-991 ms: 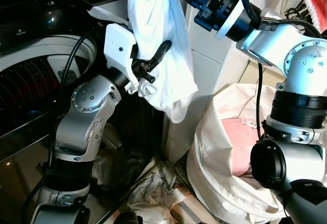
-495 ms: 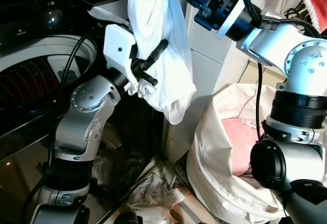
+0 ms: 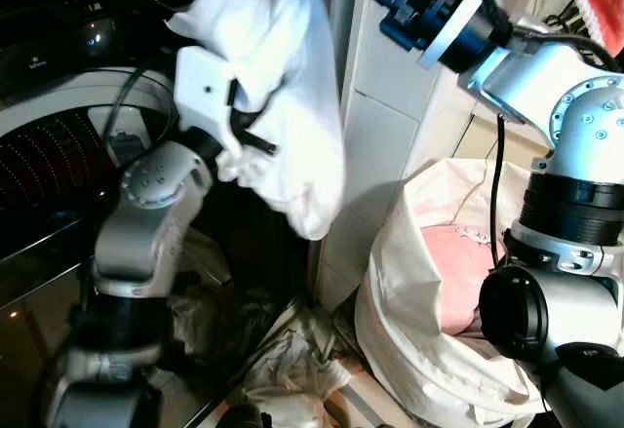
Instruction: Clothes washing
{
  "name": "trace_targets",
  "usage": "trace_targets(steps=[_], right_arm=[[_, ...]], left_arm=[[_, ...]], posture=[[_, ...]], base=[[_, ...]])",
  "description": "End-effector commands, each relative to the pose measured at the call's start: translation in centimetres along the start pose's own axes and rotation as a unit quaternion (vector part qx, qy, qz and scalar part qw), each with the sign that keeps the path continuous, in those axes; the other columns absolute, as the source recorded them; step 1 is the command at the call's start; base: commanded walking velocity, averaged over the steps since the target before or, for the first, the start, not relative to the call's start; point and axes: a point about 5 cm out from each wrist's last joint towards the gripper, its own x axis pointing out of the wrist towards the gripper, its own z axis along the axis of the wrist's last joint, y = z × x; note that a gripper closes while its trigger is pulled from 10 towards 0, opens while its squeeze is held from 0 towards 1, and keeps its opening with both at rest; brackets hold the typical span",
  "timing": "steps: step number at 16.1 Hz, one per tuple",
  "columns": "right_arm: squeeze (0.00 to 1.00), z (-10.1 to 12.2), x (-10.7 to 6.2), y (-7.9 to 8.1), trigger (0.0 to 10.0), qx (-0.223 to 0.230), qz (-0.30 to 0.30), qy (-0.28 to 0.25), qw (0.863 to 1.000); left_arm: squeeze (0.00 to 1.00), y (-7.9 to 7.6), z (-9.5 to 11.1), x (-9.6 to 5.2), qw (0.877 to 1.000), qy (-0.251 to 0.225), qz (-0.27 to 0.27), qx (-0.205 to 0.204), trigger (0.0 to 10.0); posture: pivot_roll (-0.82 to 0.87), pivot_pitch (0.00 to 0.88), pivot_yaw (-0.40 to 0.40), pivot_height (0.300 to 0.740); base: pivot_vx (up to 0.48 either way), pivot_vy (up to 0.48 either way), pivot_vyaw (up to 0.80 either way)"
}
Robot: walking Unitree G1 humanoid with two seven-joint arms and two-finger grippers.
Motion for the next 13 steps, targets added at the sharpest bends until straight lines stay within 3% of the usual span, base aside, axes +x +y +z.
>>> trace_targets(steps=[1,2,3,5,6,7,8,10,11,13], right_arm=[[1.00,0.6,-0.1,0.6,10.0,-0.016,0.009,-0.012,1.000],[1.00,0.6,-0.3,0.4,10.0,-0.030,-0.005,-0.011,0.999],[0.00,0.3,-0.5,0.2,10.0,-0.043,-0.019,0.000,0.999],[0.00,-0.9,-0.7,0.2,10.0,-0.098,-0.034,0.046,0.994],[0.00,-2.8,-0.9,0.6,10.0,-0.120,-0.031,0.093,0.988],[0.00,-4.2,-1.0,0.6,10.0,-0.122,-0.033,0.121,0.985],[0.00,-4.8,-1.0,0.5,10.0,-0.126,-0.038,0.135,0.982],[0.00,-7.9,-1.3,-0.2,10.0,-0.152,-0.068,0.204,0.965],[0.00,-9.0,-1.5,-0.3,10.0,-0.156,-0.071,0.223,0.960],[0.00,-11.9,-1.8,-0.7,10.0,-0.147,-0.098,0.265,0.948]], left_arm=[[0.00,2.2,2.2,0.7,0.998,-0.030,0.039,0.049,0.0],[0.00,4.2,3.2,1.2,0.993,-0.027,0.074,0.093,0.0],[0.00,6.6,4.6,1.6,0.981,-0.024,0.114,0.154,0.0],[0.00,10.4,7.2,1.5,0.948,-0.015,0.197,0.251,0.0],[0.00,14.2,10.2,0.6,0.872,0.023,0.292,0.393,0.0],[0.00,16.1,11.1,0.1,0.827,0.058,0.334,0.448,0.0],[0.00,16.4,10.8,0.1,0.821,0.075,0.337,0.454,0.0],[0.00,17.0,7.6,0.3,0.823,0.143,0.333,0.438,0.0],[0.00,17.0,6.2,0.5,0.830,0.164,0.333,0.417,10.0],[0.00,16.0,2.0,1.0,0.878,0.201,0.316,0.297,10.0]], posture=[[0.09,0.000,-0.018,0.740],[0.09,0.000,-0.018,0.740],[0.08,0.000,-0.006,0.740],[0.07,0.000,0.013,0.740],[0.06,0.000,0.019,0.740],[0.06,0.000,0.019,0.740],[0.06,0.000,0.024,0.740],[0.05,0.000,0.030,0.740],[0.05,0.000,0.029,0.740],[0.05,0.000,0.023,0.740]], base=[[0.000,0.000,0.00],[0.000,0.000,0.00],[0.000,0.000,0.00],[0.000,0.000,0.00],[0.000,0.000,0.00],[0.000,0.000,0.00],[0.000,0.000,0.00],[0.000,0.000,0.00],[0.000,0.000,0.00],[0.000,0.000,0.00]])
